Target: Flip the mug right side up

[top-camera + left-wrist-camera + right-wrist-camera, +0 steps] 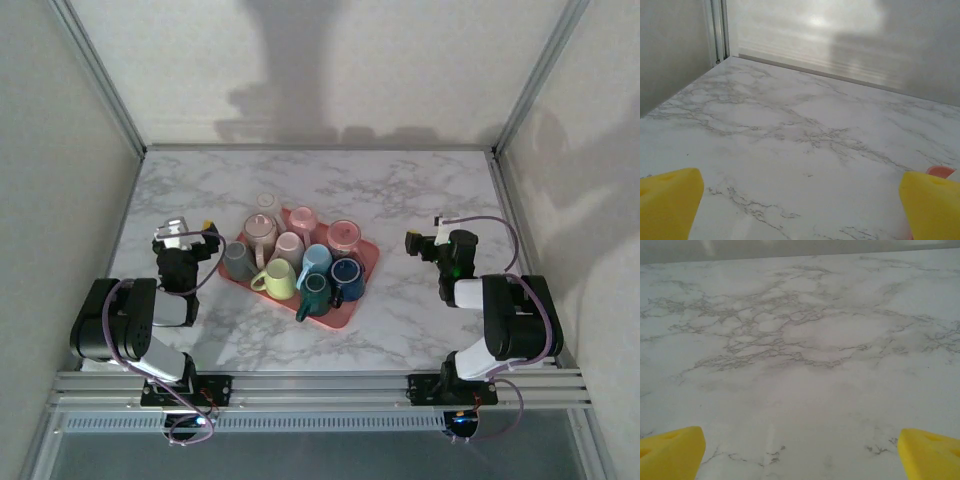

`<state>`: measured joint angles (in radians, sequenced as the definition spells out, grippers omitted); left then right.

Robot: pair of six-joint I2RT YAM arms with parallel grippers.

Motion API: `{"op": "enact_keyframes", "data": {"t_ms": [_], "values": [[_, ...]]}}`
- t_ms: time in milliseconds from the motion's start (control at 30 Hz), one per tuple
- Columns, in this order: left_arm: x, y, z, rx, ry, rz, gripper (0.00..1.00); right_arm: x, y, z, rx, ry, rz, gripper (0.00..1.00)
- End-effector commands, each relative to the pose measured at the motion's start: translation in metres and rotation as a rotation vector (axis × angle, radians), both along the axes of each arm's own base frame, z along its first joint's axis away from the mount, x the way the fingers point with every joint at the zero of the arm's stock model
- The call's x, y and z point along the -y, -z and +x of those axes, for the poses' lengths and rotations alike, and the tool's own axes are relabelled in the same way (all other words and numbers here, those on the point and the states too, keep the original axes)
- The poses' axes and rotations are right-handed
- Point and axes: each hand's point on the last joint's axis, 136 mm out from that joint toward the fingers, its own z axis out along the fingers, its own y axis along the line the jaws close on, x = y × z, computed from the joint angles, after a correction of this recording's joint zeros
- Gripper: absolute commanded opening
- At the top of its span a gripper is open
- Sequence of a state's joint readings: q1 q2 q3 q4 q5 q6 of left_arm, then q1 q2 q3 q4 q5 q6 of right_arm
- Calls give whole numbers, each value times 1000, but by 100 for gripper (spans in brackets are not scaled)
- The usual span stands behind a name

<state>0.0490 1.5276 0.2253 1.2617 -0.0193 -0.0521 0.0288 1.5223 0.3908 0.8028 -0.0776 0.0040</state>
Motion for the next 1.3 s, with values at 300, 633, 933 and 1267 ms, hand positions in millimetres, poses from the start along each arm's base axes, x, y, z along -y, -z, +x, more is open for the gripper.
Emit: {"op": "enact_keyframes", "data": {"t_ms": [300, 633, 933, 1267], "values": [[-2, -4, 0, 20, -7, 1, 99, 1, 0, 2, 6, 12, -2, 99], [-2, -3, 1, 17, -6, 1, 100, 2, 0, 2, 5, 13, -1, 99], [-2, -5, 1, 24, -7, 3, 99, 3, -4, 3, 3, 25, -4, 96], [40, -111, 14, 14, 35, -25, 99, -1, -70, -28, -312, 96, 128, 78]]}}
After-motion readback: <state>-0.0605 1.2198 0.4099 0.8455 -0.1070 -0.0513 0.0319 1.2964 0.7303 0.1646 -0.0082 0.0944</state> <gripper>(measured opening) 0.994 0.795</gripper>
